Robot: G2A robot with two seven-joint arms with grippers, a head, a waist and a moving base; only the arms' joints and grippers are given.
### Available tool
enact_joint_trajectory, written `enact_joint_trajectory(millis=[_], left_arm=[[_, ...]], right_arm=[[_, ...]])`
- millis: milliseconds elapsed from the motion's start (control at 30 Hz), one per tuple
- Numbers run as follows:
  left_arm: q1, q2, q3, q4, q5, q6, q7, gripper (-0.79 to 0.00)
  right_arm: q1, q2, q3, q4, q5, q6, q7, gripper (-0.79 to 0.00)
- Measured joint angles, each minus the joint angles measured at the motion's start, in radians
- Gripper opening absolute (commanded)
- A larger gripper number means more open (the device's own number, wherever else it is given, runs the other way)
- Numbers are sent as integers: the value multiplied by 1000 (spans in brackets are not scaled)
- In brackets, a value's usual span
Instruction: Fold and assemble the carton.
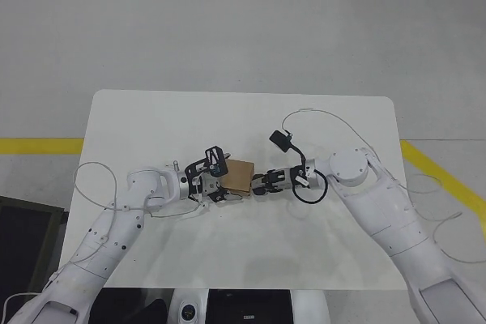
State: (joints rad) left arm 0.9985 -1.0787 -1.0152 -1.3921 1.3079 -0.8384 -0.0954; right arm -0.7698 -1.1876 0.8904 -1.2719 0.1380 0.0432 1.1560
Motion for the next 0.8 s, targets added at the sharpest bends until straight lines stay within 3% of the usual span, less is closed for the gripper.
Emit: enact_joint_trajectory(millis=[400,667,700,733,800], left_arm=[[7,4,-14,-3,-27,-34,-7,0],[74,33,-106,-66,-114,-128,-35,0],[84,37,-121,-78,-125,-132,-35,0],[98,42,-142,-94,-139,-137,-36,0],[116,50,-173,-119,-160,-139,-40,0]], right_arm=[[-23,15,59,6,22,-68,-9,-785],[-80,42,147,-23,14,-200,-31,-785],[-86,44,155,-26,14,-223,-37,-770],[-92,46,165,-29,12,-254,-46,-686],[-98,50,178,-30,2,-299,-62,-437]])
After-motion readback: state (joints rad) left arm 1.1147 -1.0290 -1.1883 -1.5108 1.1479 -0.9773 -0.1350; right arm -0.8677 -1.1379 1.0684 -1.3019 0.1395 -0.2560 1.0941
